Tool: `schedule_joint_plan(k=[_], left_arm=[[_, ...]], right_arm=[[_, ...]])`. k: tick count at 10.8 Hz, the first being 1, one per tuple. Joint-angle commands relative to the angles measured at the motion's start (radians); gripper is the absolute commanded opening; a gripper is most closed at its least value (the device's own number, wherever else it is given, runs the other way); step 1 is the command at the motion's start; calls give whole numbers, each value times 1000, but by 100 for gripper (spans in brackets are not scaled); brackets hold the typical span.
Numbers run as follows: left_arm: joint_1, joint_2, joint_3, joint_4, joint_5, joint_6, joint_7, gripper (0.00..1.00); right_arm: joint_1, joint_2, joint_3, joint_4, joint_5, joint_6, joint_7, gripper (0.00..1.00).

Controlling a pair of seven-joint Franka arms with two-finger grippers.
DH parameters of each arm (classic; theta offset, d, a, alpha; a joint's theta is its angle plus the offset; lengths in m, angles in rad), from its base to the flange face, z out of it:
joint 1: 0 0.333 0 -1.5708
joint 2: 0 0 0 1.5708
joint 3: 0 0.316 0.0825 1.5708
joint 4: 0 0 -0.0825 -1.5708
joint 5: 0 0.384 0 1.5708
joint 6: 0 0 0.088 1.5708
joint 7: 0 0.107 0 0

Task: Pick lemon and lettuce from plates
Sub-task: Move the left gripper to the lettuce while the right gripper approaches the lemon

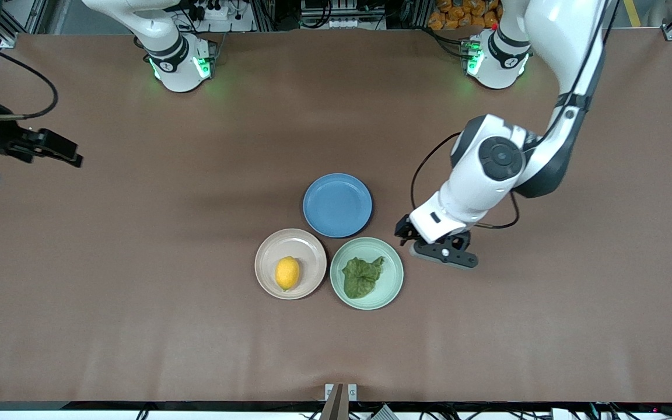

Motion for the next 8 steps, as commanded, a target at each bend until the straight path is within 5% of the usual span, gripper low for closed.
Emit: schedule_joint_plan(k=[1, 8], left_arm=[[-52, 85, 4, 19, -17, 157, -105, 100], [-127, 301, 10, 19, -15, 533, -231, 100]], right_arm=[[69, 54, -2, -6, 38, 79, 136, 100], [206, 230, -2, -6, 67, 268, 442, 100]])
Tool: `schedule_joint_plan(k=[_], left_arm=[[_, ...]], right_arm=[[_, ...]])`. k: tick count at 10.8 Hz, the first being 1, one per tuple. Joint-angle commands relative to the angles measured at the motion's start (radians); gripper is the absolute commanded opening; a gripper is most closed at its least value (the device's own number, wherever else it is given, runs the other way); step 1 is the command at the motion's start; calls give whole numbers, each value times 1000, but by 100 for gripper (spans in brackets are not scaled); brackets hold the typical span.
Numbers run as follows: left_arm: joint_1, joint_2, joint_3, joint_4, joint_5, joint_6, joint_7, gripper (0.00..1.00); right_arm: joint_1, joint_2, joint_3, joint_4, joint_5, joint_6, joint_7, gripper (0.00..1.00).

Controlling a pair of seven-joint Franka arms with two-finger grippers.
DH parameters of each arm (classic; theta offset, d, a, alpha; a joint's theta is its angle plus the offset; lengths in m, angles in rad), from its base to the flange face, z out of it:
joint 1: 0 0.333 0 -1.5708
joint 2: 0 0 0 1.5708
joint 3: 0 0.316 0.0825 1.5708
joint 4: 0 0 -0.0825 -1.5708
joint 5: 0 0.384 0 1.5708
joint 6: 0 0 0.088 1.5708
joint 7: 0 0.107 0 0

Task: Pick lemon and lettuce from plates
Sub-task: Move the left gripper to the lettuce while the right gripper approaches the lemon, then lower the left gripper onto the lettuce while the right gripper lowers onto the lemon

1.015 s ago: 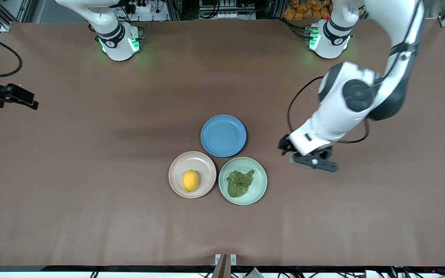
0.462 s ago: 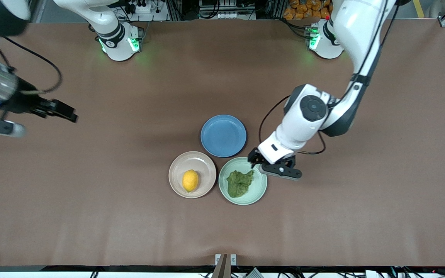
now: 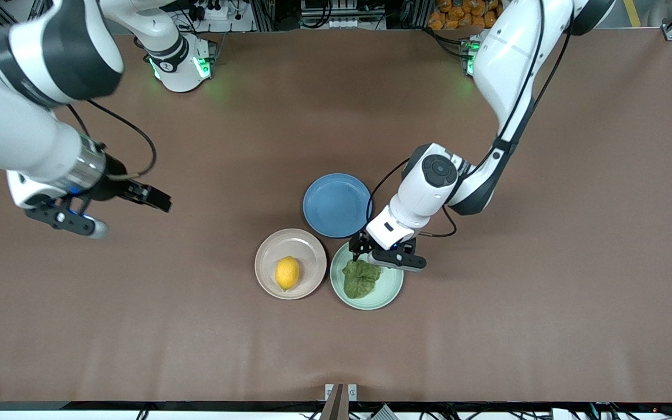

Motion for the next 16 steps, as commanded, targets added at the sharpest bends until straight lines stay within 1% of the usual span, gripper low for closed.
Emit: schedule_joint_plan(k=[1, 2, 3, 4, 6, 7, 8, 10, 12, 13, 14, 15, 16], left_arm=[[-22, 94, 13, 22, -15, 130, -15, 100], [-22, 127, 13, 40, -15, 170, -15, 100], [-28, 160, 14, 75, -15, 176, -15, 100], [-41, 174, 17, 97, -13, 176, -15, 100], [-42, 171, 19, 99, -4, 176, -9, 100], [-58, 172, 32, 99, 3, 176, -4, 97], [-93, 172, 75, 99, 22, 176, -4, 89], [-126, 175, 117, 97, 62, 176, -2, 87], [-129, 175, 125, 95, 105, 176, -4, 86], [-130, 175, 126, 95, 106, 176, -2, 84], [-130, 175, 126, 95, 121, 176, -4, 79], [-130, 181, 126, 95, 126, 176, -4, 78], [-130, 184, 126, 97, 126, 175, -4, 72]], right_arm=[[44, 91, -4, 7, 23, 79, 115, 100], [73, 122, -4, 7, 23, 114, 152, 100], [100, 153, -4, 7, 23, 161, 178, 100], [124, 183, -4, 7, 23, 206, 192, 100], [154, 240, -4, 9, 24, 286, 198, 100], [167, 269, -3, 9, 26, 327, 224, 100], [171, 300, -3, 9, 27, 374, 249, 100], [202, 352, -3, 10, 27, 453, 314, 100], [219, 389, -3, 12, 27, 491, 376, 100], [234, 409, -4, 13, 24, 514, 394, 100], [242, 431, -4, 13, 24, 557, 416, 100], [252, 454, -4, 13, 23, 585, 436, 100], [269, 478, -4, 15, 18, 608, 460, 100]])
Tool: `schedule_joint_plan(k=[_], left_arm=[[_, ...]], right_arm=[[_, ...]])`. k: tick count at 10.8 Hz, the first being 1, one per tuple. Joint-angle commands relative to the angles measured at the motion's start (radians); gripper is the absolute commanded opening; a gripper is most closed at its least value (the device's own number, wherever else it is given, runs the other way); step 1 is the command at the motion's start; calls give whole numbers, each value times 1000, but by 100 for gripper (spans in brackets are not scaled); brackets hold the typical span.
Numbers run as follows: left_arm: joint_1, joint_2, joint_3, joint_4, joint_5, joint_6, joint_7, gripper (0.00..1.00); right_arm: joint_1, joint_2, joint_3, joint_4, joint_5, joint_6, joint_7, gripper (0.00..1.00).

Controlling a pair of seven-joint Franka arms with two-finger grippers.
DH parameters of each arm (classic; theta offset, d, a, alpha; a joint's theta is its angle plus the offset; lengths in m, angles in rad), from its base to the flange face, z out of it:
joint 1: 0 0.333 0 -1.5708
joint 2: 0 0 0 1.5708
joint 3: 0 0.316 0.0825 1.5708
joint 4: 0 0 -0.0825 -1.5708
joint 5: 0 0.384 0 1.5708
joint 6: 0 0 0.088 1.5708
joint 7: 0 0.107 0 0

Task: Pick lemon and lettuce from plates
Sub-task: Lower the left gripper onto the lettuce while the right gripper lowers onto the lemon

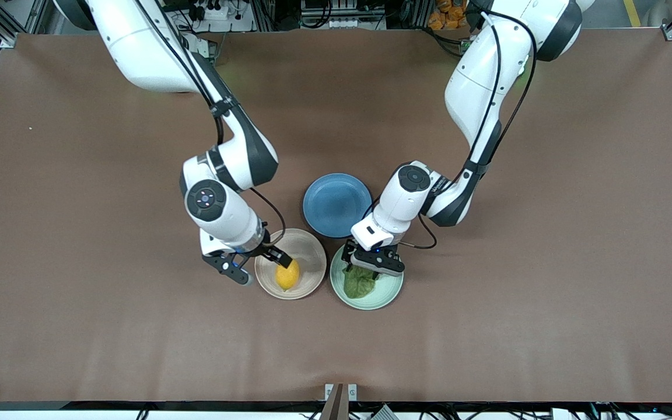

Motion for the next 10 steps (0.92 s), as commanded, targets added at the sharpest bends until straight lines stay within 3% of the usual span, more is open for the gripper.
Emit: schedule_joint_plan(k=[1, 7, 10], left_arm=[[-11, 21, 17, 20, 30, 5, -6, 65], [-8, 1, 15, 12, 30, -4, -10, 2], [-7, -65, 15, 9, 30, -148, -15, 0]], right_arm=[[36, 72, -6, 23, 1, 82, 69, 100], [50, 161, -8, 29, 0, 236, 90, 100], [50, 192, -9, 41, -3, 270, 92, 100]])
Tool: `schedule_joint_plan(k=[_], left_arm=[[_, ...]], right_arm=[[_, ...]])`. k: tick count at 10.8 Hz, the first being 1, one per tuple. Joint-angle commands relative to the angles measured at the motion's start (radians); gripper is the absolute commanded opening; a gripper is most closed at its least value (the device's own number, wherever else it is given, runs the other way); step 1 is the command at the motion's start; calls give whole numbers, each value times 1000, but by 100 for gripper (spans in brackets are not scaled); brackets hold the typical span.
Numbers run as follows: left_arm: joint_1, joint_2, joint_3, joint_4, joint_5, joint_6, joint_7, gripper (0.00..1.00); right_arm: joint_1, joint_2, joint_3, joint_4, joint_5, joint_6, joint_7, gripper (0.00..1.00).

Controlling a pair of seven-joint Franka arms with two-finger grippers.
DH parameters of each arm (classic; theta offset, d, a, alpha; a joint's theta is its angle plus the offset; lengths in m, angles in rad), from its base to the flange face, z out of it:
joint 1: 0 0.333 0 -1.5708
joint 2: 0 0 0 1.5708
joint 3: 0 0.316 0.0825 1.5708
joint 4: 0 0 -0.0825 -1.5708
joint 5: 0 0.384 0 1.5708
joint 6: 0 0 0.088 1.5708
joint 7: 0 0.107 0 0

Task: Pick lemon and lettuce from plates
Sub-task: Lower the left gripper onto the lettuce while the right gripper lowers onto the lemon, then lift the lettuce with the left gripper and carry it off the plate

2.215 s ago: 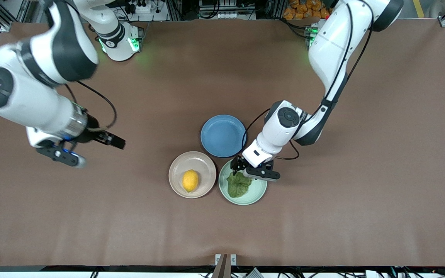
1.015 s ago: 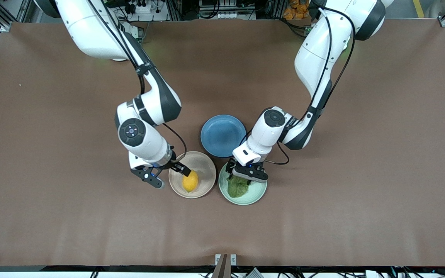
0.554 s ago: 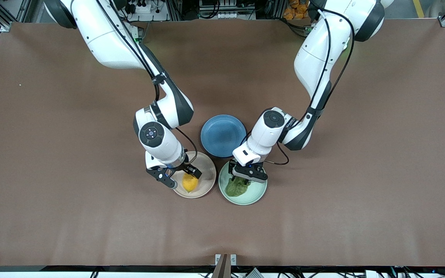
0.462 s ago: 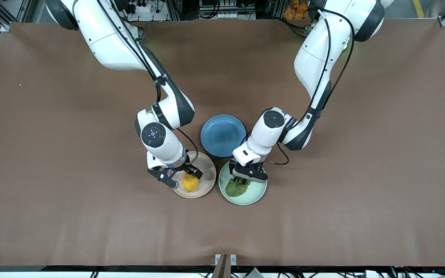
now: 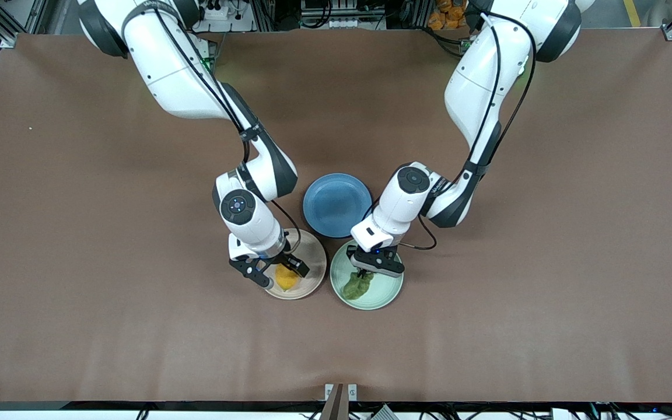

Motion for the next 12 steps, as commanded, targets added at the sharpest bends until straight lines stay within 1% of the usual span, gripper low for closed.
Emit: schedule_joint_plan(k=[1, 3, 4, 6, 9, 10, 11, 12], left_arm=[[-2, -101, 11, -5, 28, -168, -17, 0], [17, -188, 10, -6, 19, -283, -18, 0], [44, -228, 7, -6, 15, -330, -15, 0], [84, -300, 1, -5, 13, -378, -15, 0], [167, -397, -6, -5, -2, -519, -2, 0], [193, -422, -6, -3, -2, -579, 11, 0], [228, -434, -10, 4, -14, -648, 41, 0], [260, -446, -10, 4, -46, -685, 111, 0]], right_arm=[[7, 45, -8, 52, -5, 11, 26, 100], [8, 59, -8, 64, -6, 18, 29, 100], [8, 65, -8, 64, -6, 22, 29, 100], [8, 70, -8, 64, -6, 38, 29, 100], [7, 87, -10, 64, -6, 69, 31, 99], [7, 90, -10, 64, -6, 71, 29, 96], [8, 90, -10, 64, -8, 71, 29, 88], [8, 90, -11, 64, -8, 71, 29, 75]])
